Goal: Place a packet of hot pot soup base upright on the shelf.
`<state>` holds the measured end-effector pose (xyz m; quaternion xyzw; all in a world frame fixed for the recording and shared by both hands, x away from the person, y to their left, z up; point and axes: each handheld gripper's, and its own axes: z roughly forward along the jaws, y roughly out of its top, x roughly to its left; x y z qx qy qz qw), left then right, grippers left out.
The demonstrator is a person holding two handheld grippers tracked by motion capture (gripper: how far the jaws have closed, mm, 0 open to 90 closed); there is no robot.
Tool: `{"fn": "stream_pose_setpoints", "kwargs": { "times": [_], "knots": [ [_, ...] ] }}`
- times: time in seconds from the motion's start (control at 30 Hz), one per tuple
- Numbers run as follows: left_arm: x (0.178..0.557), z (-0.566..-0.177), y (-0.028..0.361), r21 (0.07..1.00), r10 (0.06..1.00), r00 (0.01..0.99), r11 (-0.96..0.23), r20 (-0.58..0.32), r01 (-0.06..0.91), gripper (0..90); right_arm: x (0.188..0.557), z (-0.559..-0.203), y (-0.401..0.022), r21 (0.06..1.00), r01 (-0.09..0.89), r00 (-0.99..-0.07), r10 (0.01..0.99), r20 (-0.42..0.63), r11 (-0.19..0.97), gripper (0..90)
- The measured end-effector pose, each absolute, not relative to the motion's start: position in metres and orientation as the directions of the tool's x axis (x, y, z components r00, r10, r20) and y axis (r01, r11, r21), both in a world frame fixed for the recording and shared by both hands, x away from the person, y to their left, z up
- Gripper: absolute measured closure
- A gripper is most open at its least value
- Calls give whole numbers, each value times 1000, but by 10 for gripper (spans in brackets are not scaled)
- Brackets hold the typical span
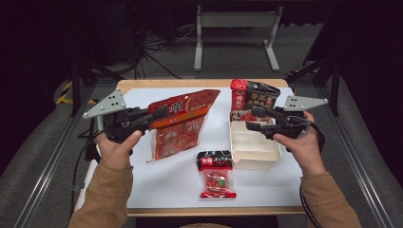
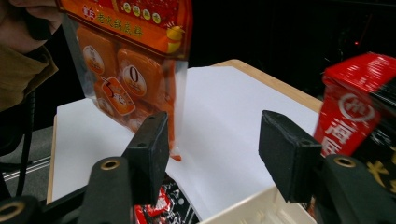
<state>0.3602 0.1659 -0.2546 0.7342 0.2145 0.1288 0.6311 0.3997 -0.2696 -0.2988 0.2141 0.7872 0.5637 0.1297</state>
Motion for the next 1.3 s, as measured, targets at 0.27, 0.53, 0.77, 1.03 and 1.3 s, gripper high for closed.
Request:
{"fn": "stream_pose_setpoints", "kwargs": {
  "times": [0.27, 0.53, 0.77, 1.03, 1.3],
  "knots": [
    [361, -252, 154, 984, 441, 894, -111, -75, 137, 900, 407, -297, -244, 946, 172, -905, 424, 42, 274, 359],
    [360, -249, 141, 986, 402, 913, -112, -70, 125, 900, 412, -304, -220, 946, 158, -933, 356, 50, 283, 308],
    [360, -247, 130, 986, 372, 926, -117, -64, 115, 900, 413, -310, -206, 949, 131, -947, 320, 34, 286, 274],
    [359, -245, 117, 989, 331, 941, -103, -70, 110, 900, 413, -314, -196, 956, 93, -962, 272, 14, 279, 267],
    [359, -245, 114, 990, 319, 945, -94, -70, 105, 900, 412, -317, -194, 961, 83, -970, 243, 17, 265, 266]
  ]
}}
